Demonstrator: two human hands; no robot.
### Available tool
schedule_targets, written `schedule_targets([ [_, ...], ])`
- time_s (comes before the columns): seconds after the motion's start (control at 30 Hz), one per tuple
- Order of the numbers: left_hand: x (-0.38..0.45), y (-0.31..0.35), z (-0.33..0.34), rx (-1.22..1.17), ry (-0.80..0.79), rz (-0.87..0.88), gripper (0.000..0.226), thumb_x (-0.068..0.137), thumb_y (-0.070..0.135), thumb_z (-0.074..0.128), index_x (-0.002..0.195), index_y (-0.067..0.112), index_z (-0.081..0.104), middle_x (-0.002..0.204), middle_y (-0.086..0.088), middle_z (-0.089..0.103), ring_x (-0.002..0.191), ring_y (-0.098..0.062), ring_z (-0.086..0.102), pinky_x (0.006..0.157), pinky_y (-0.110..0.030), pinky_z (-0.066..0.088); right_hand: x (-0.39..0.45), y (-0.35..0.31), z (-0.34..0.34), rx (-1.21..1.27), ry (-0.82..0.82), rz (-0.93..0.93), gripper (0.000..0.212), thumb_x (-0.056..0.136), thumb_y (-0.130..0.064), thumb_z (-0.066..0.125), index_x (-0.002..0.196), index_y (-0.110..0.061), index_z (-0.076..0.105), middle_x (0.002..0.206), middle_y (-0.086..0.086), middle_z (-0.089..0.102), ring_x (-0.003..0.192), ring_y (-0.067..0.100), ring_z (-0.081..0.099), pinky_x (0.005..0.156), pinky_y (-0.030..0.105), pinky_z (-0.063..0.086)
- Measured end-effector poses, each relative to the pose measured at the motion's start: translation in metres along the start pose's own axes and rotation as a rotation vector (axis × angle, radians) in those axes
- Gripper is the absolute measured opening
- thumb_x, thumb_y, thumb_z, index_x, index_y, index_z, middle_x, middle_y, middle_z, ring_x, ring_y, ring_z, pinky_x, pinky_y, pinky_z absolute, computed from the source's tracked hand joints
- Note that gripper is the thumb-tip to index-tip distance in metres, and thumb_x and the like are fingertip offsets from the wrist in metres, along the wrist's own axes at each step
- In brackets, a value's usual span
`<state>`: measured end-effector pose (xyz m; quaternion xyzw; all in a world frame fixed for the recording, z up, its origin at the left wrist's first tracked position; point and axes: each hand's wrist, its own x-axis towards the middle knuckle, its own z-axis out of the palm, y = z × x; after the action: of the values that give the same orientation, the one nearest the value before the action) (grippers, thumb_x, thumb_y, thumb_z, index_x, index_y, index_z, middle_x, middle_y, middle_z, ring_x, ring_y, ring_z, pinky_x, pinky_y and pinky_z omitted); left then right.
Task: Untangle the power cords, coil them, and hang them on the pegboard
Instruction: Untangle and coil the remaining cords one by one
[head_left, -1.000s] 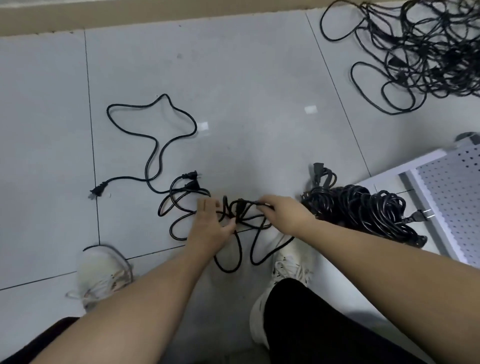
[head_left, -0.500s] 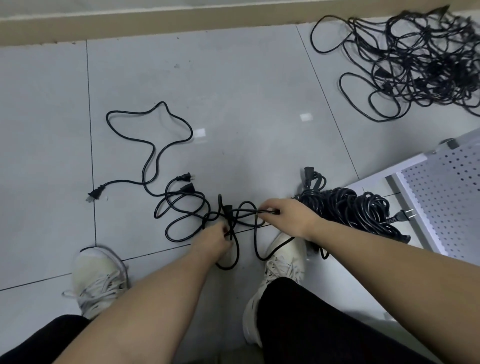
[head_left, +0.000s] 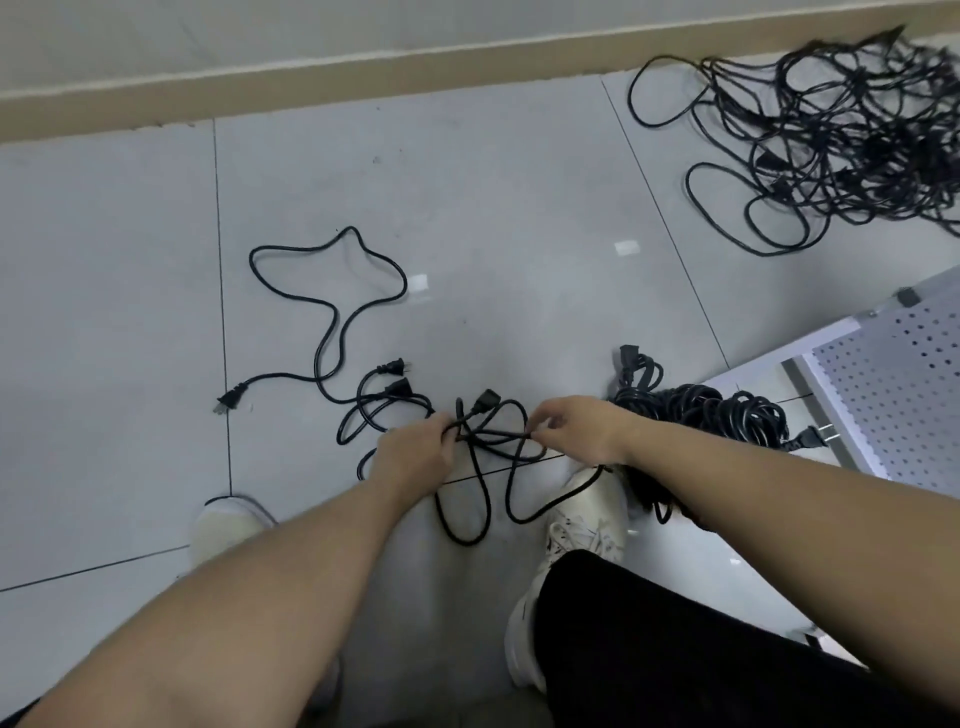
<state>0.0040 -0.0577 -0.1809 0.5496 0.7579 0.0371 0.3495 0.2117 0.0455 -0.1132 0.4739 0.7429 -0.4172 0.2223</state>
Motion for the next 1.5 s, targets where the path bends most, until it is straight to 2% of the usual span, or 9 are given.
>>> schedule_targets([
  [0.13, -0.025, 0.029, -0.071, -0.140, 0.063, 0.096, 0.024, 0.108, 0.031, 0.044, 0.121, 0.021, 0.061, 0.095, -0.003, 0.069, 0.095, -0.025, 0.063, 0.077, -0.034, 0.044, -0.025, -0.030, -0.026, -0.091, 0.008, -0.059, 0.035, 0.101, -0.032, 0.056, 0.135, -0.026, 0.058, 0.130, -0.003, 0.063, 0.118, 0.018, 0.059, 0.098, 0.027, 0.044],
  [0.3, -0.077, 0.069, -0.154, -0.166, 0.077, 0.217, 0.023, 0.104, 0.035, 0.052, 0.114, 0.027, 0.071, 0.074, 0.012, 0.065, 0.064, 0.000, 0.057, 0.061, -0.016, 0.040, -0.077, -0.074, -0.066, -0.045, 0.356, -0.342, 0.079, 0.088, -0.026, 0.067, 0.154, -0.038, 0.028, 0.150, -0.006, 0.043, 0.131, 0.013, 0.049, 0.109, 0.043, 0.044],
  [0.43, -0.131, 0.092, -0.200, -0.157, 0.144, 0.315, 0.018, 0.101, 0.031, 0.060, 0.108, 0.026, 0.076, 0.064, 0.020, 0.060, 0.062, 0.010, 0.055, 0.060, -0.011, 0.038, -0.131, -0.121, -0.091, -0.214, 0.462, -0.450, 0.060, 0.092, -0.035, 0.067, 0.148, -0.034, 0.045, 0.155, -0.007, 0.042, 0.138, 0.015, 0.044, 0.109, 0.035, 0.040],
  [0.67, -0.202, 0.106, -0.242, -0.604, 0.410, 0.353, 0.005, 0.093, 0.020, 0.073, 0.095, 0.025, 0.073, 0.082, -0.011, 0.069, 0.070, -0.011, 0.059, 0.071, -0.035, 0.058, -0.206, -0.173, -0.086, 0.280, 0.473, -0.517, 0.010, 0.101, -0.030, 0.059, 0.103, -0.025, 0.068, 0.091, -0.002, 0.076, 0.052, 0.008, 0.056, 0.054, 0.032, 0.049],
  [0.83, -0.223, 0.113, -0.256, -0.988, 0.461, 0.271, 0.020, 0.098, 0.026, 0.068, 0.117, 0.020, 0.065, 0.101, 0.004, 0.074, 0.090, -0.009, 0.069, 0.079, -0.030, 0.057, -0.229, -0.195, -0.075, 0.641, 0.578, -0.528, 0.009, 0.105, -0.026, 0.051, 0.100, -0.022, 0.057, 0.104, -0.007, 0.076, 0.101, 0.018, 0.071, 0.092, 0.049, 0.058],
  [0.97, -0.216, 0.113, -0.244, -0.933, 0.356, 0.229, 0.024, 0.109, 0.035, 0.045, 0.119, 0.024, 0.064, 0.104, 0.005, 0.077, 0.102, -0.013, 0.069, 0.090, -0.034, 0.048, -0.222, -0.203, -0.069, 0.643, 0.659, -0.512, 0.013, 0.107, -0.029, 0.045, 0.105, -0.020, 0.054, 0.117, -0.011, 0.073, 0.113, 0.018, 0.066, 0.091, 0.020, 0.047],
  [1.2, -0.186, 0.113, -0.238, -0.954, 0.416, 0.243, 0.026, 0.111, 0.028, 0.038, 0.114, 0.025, 0.063, 0.083, -0.001, 0.061, 0.082, -0.016, 0.066, 0.078, -0.034, 0.057, -0.187, -0.202, -0.072, 0.584, 0.558, -0.385, 0.023, 0.106, -0.031, 0.048, 0.115, -0.019, 0.065, 0.103, -0.012, 0.066, 0.098, 0.010, 0.057, 0.069, 0.016, 0.038],
  [1.37, -0.169, 0.114, -0.238, -0.633, 0.478, 0.235, 0.022, 0.109, 0.039, 0.034, 0.103, 0.040, 0.055, 0.093, 0.011, 0.072, 0.074, -0.013, 0.070, 0.067, -0.035, 0.053, -0.175, -0.207, -0.083, 0.663, 0.474, -0.431, 0.034, 0.098, -0.040, 0.054, 0.131, -0.030, 0.057, 0.106, -0.017, 0.064, 0.097, -0.014, 0.056, 0.085, 0.018, 0.040],
  [1.5, -0.166, 0.121, -0.238, -0.663, 0.398, 0.236, 0.026, 0.111, 0.038, 0.031, 0.116, 0.036, 0.056, 0.081, 0.011, 0.075, 0.066, -0.007, 0.063, 0.065, -0.022, 0.048, -0.165, -0.211, -0.090, 0.873, 0.485, -0.452, 0.032, 0.098, -0.045, 0.058, 0.125, -0.029, 0.064, 0.114, -0.008, 0.071, 0.107, 0.008, 0.068, 0.098, 0.033, 0.052],
])
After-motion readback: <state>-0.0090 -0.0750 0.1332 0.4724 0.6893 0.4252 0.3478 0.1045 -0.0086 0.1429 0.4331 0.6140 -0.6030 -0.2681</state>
